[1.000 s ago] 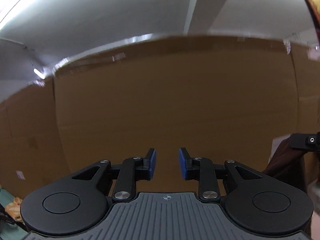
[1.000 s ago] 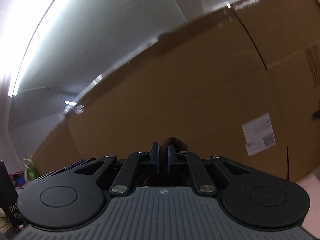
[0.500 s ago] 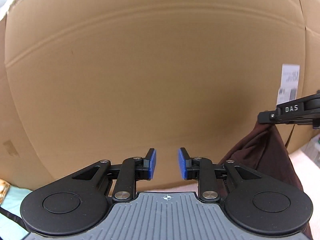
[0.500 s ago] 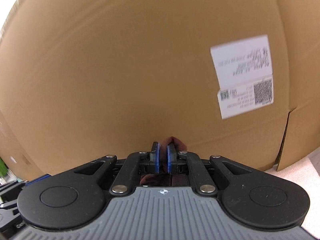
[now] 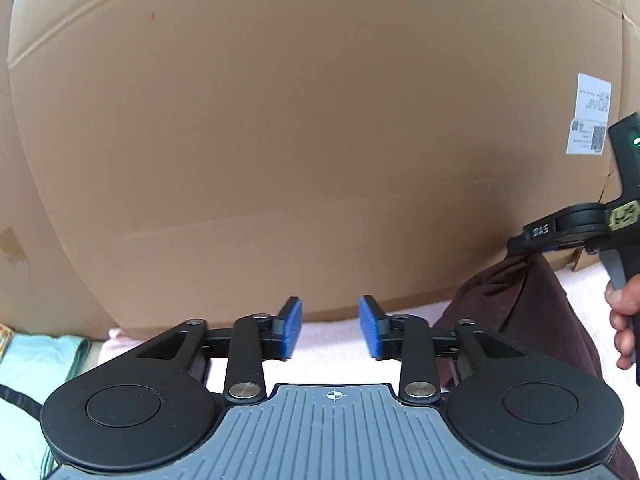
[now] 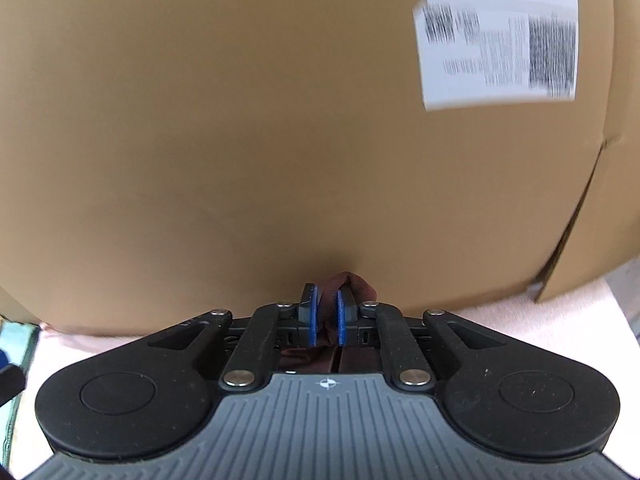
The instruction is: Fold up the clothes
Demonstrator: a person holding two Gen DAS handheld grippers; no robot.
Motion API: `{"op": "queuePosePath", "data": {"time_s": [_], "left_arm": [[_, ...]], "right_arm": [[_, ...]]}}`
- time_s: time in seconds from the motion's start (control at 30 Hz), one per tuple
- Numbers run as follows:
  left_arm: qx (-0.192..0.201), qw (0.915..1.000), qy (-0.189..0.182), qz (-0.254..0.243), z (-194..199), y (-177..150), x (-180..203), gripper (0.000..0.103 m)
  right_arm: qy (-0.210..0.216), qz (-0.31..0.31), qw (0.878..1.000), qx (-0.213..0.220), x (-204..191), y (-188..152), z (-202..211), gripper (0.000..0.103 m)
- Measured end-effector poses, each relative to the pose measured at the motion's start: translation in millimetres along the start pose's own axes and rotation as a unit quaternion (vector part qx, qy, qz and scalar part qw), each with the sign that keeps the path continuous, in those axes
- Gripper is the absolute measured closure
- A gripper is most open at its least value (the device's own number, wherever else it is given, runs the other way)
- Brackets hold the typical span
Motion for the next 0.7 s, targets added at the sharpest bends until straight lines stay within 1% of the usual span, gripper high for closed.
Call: {"op": "queuePosePath", "data": {"time_s": [0.03,0.07,0.1,0.17,0.23,0.27,0.37,0.43,0.47,0.53,0.6,0.67,0.7], "left_arm": [[-0.004,1.0000,-0.002,0.001,-2,-2,-1,0.039],[-0.008,1.0000,-0.005,0.002,-4,-3,-3,0.027],[-0.015,0.9997,-0.015,0.008,-5,-5,-5,0.016],[-0.029,0.9982,-0.046,0.027,-8,-8,-12,0.011],[-0.044,0.9951,-0.076,0.046,-10,-10,-18,0.009],[-0.052,0.9930,-0.090,0.056,-10,-14,-20,0.007],[-0.074,0.9851,-0.130,0.085,-6,-32,-24,0.007],[-0.084,0.9806,-0.150,0.094,-1,-50,-27,0.007],[-0.088,0.9796,-0.155,0.092,2,-57,-28,0.007],[-0.100,0.9812,-0.150,0.068,9,-75,-27,0.006],[-0.121,0.9818,-0.143,0.029,10,-100,5,0.006],[-0.143,0.9795,-0.142,0.000,10,-120,20,0.006],[-0.152,0.9774,-0.146,-0.009,10,-130,26,0.006]], "right_arm": [[-0.007,-0.002,1.000,-0.013,3,-1,-8,0.048],[-0.014,-0.004,1.000,-0.023,6,-1,-14,0.032],[-0.018,-0.006,0.999,-0.034,9,-2,-18,0.031],[-0.012,-0.019,0.998,-0.058,16,-5,-21,0.031],[0.001,-0.027,0.998,-0.062,21,-10,-15,0.031],[0.010,-0.028,0.998,-0.061,22,-14,-10,0.031],[0.054,-0.027,0.996,-0.065,19,-28,5,0.031],[0.089,-0.003,0.993,-0.079,8,-41,11,0.031],[0.103,0.017,0.991,-0.089,0,-50,12,0.032],[0.122,0.062,0.984,-0.110,-18,-69,11,0.036],[0.131,0.098,0.978,-0.128,-33,-87,8,0.040],[0.137,0.120,0.973,-0.141,-49,-105,3,0.046],[0.139,0.124,0.971,-0.147,-56,-114,1,0.047]]}}
Point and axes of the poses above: each gripper's, at about its wrist camera, not at the fingertips, and z roughly against the way its jaws point, x to its right, y to its top, the point moved 3 cm from there along -z, roughly the way its jaws point, and after that the axes turned 13 degrees about -x, right-handed, at the moved point
